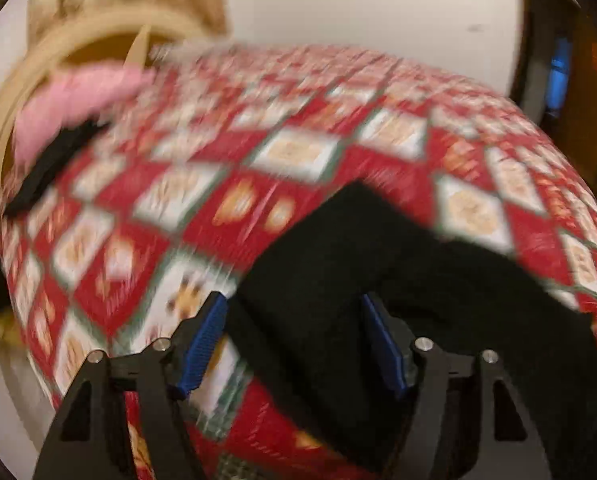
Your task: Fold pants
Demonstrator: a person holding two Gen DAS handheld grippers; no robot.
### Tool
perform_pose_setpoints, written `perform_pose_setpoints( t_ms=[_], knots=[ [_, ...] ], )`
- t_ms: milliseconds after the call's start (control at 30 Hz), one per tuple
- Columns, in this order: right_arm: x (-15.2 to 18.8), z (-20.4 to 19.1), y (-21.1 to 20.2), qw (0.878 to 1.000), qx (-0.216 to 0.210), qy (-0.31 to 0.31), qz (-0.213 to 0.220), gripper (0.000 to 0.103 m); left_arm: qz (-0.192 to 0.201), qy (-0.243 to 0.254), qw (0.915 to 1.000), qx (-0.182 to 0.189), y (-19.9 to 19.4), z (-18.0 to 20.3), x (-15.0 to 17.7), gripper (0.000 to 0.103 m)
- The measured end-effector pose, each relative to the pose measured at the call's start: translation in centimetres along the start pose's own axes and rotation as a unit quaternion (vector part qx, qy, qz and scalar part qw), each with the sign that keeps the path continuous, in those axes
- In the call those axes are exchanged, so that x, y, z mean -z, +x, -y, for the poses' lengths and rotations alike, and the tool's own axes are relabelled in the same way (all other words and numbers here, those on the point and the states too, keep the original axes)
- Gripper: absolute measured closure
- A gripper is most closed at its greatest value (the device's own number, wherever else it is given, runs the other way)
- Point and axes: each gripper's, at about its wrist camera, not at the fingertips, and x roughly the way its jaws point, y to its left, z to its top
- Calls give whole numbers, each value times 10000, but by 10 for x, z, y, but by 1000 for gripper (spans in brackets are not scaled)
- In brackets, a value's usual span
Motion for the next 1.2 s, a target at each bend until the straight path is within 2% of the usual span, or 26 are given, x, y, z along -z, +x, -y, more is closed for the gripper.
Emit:
perform_pose_setpoints(
  t_ms=[33,67,133,200,233,333,400,467,533,600,633,700,733,833,867,900,967,1067,1133,1200],
  knots=[
    [2,1,11,9998,-19,37,-171,37,-56,-339,9991,243,2,-13,3,24],
    [4,0,18,9995,9,42,-300,37,-52,-446,9984,341,2,-18,4,24],
    [7,-2,26,9989,-9,19,-478,37,-129,-301,9989,341,0,-16,-1,24],
    [8,-7,26,9980,-287,-42,-562,37,-122,-171,9994,288,-5,-11,-7,25],
    [7,-9,27,9970,-436,-63,-638,37,-21,-170,9992,350,-11,-10,-12,26],
    [1,-8,33,9971,-372,-60,-667,37,262,-155,9979,570,-24,-3,-30,26],
    [-5,-1,44,9959,-544,195,-699,37,420,-127,9974,568,-25,3,-41,26],
    [-11,3,60,9902,-1012,529,-808,35,377,-134,9977,556,-11,10,-50,26],
    [-14,3,68,9866,-1213,703,-834,35,158,-318,9991,212,12,10,-52,26],
    [-17,4,72,9857,-1274,830,-726,35,-101,-579,9979,255,26,3,-46,24],
    [-17,7,72,9850,-1296,933,-649,35,-107,-733,9969,283,31,-2,-40,23],
    [-21,17,65,9797,-1514,1280,-300,35,114,-728,9970,218,29,-5,-34,21],
    [-22,29,57,9718,-1726,1608,49,35,145,-689,9974,141,28,-4,-33,16],
    [-19,60,44,9464,-2080,2378,673,36,142,-780,9969,-12,29,-9,-33,7],
    [-15,70,42,9404,-2053,2577,835,37,137,-806,9967,-2,30,-11,-33,6],
    [-13,74,41,9401,-1975,2634,884,38,142,-794,9967,-22,31,-11,-33,4],
    [-5,81,43,9399,-1834,2741,887,57,165,-732,9972,-58,31,-11,-33,2],
    [-2,77,34,9482,-1583,2617,860,56,77,-835,9965,14,35,-17,-37,0],
    [1,75,9,9552,-1048,2540,1096,56,-14,-983,9952,43,35,-24,-43,0],
    [4,81,-24,9555,-591,2552,1355,56,-76,-1218,9925,-37,34,-35,-49,2]
  ],
)
